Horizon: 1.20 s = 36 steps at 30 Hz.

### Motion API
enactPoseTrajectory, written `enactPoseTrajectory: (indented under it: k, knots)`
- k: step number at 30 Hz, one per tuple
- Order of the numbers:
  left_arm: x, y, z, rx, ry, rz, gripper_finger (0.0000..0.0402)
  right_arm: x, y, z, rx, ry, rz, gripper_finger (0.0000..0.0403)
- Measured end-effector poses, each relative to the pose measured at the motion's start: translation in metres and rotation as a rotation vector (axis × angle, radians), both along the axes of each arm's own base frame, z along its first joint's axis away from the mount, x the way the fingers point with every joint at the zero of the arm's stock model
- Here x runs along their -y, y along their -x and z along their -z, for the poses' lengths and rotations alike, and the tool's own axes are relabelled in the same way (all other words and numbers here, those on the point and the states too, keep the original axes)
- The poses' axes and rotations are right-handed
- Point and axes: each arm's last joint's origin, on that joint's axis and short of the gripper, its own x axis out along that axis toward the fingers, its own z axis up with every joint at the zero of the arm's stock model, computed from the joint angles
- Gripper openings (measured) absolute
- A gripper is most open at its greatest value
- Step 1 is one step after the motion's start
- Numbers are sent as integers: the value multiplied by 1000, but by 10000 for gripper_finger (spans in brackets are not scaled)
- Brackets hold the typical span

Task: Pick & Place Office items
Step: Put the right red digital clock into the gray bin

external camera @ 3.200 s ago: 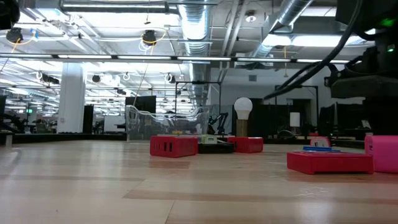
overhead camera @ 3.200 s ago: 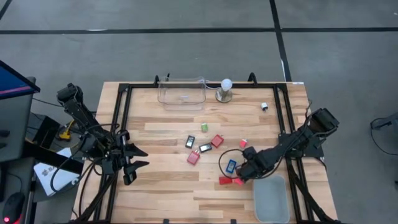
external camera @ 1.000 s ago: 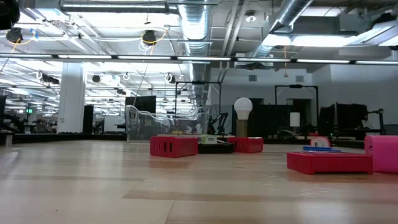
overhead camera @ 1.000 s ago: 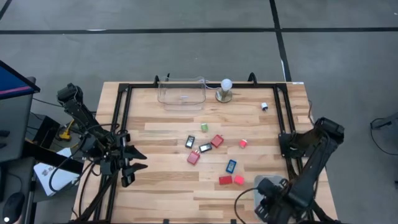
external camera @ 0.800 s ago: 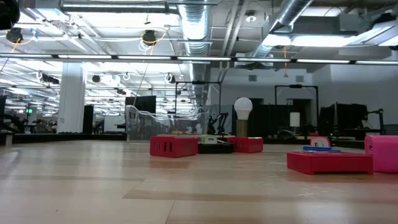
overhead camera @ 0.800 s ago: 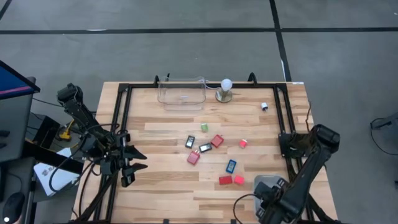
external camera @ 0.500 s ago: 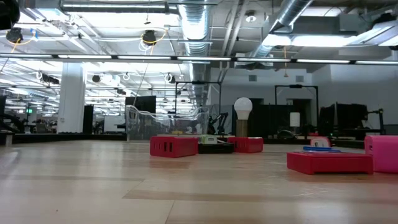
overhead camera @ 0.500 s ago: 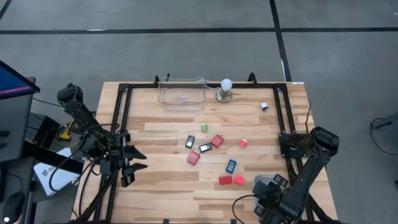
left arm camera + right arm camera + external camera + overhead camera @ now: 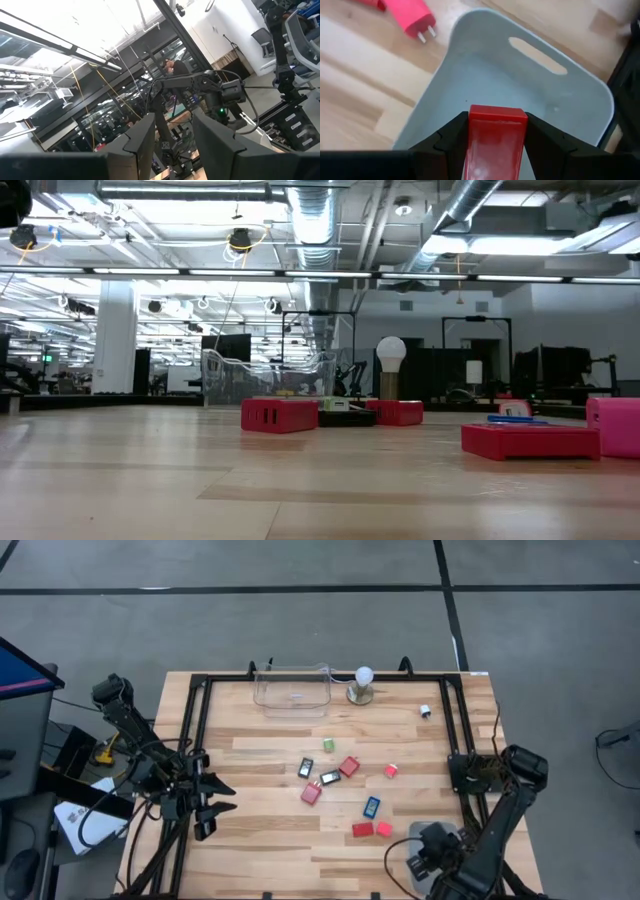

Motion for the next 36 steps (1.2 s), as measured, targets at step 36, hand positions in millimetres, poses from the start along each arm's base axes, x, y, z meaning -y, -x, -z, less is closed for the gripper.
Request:
enactPoseTrajectory:
  k: [36]
  knots:
    - [0, 0, 0, 1, 0, 1, 129, 23, -29, 40, -8, -105, 227, 191]
